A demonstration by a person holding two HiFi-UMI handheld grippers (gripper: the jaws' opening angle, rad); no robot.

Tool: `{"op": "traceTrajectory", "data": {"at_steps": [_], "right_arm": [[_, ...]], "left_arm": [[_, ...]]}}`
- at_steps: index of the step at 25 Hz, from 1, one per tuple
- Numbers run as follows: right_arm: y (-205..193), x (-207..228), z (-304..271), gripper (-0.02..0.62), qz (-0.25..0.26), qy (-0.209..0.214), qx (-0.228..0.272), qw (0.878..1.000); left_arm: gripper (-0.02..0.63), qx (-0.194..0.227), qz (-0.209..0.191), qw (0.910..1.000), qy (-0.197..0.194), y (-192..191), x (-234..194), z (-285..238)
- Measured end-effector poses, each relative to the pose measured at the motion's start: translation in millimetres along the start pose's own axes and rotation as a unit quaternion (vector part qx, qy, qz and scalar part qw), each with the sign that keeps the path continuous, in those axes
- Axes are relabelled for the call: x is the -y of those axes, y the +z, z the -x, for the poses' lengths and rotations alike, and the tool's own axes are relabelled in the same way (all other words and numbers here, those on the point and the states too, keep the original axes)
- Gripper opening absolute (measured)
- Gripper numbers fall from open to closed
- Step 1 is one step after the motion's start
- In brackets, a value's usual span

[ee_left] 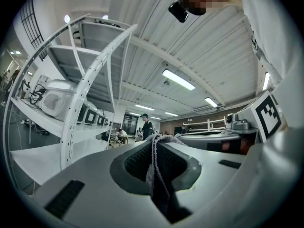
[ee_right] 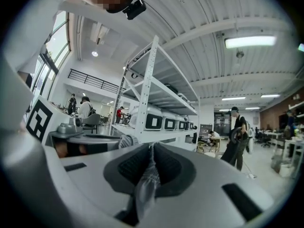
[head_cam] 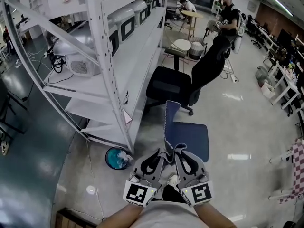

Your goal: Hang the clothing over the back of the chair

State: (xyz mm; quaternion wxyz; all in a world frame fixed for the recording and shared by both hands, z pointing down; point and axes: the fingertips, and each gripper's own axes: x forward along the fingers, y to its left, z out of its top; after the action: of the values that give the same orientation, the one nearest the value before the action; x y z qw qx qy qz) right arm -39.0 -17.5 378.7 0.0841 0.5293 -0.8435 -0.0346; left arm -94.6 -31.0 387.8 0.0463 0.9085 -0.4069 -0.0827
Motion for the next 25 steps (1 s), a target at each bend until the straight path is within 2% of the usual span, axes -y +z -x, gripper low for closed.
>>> {"op": "traceTrajectory", "data": {"at_steps": [5,10,17,25], "right_arm": [[0.9,21.2,-9.8,0.044,-0.021,-0.006,0.013,1.0],[-7.2,47.4,-23.1,0.044,-0.026,0.006,0.004,1.0],[-0.4,89.3,-46.0,0.044,-0.047,0.025,0.021,0.998],[-0.7,142.3,-65.4,0.044,-0.064,0.056,0.043,0.995]], "left_arm": [[0.037,-0.007,-0.004,0.9999,0.012,-2.6,-6.8,-16.0],[0.037,-0.017,0.0,0.9996,0.022,-6.9,-11.7,-43.2],[0.037,-0.015,-0.009,0.9989,0.043,-0.1,-18.9,-85.0],[0.037,-0.019,-0.026,0.9954,0.09,2.2,-30.7,-124.5]]}}
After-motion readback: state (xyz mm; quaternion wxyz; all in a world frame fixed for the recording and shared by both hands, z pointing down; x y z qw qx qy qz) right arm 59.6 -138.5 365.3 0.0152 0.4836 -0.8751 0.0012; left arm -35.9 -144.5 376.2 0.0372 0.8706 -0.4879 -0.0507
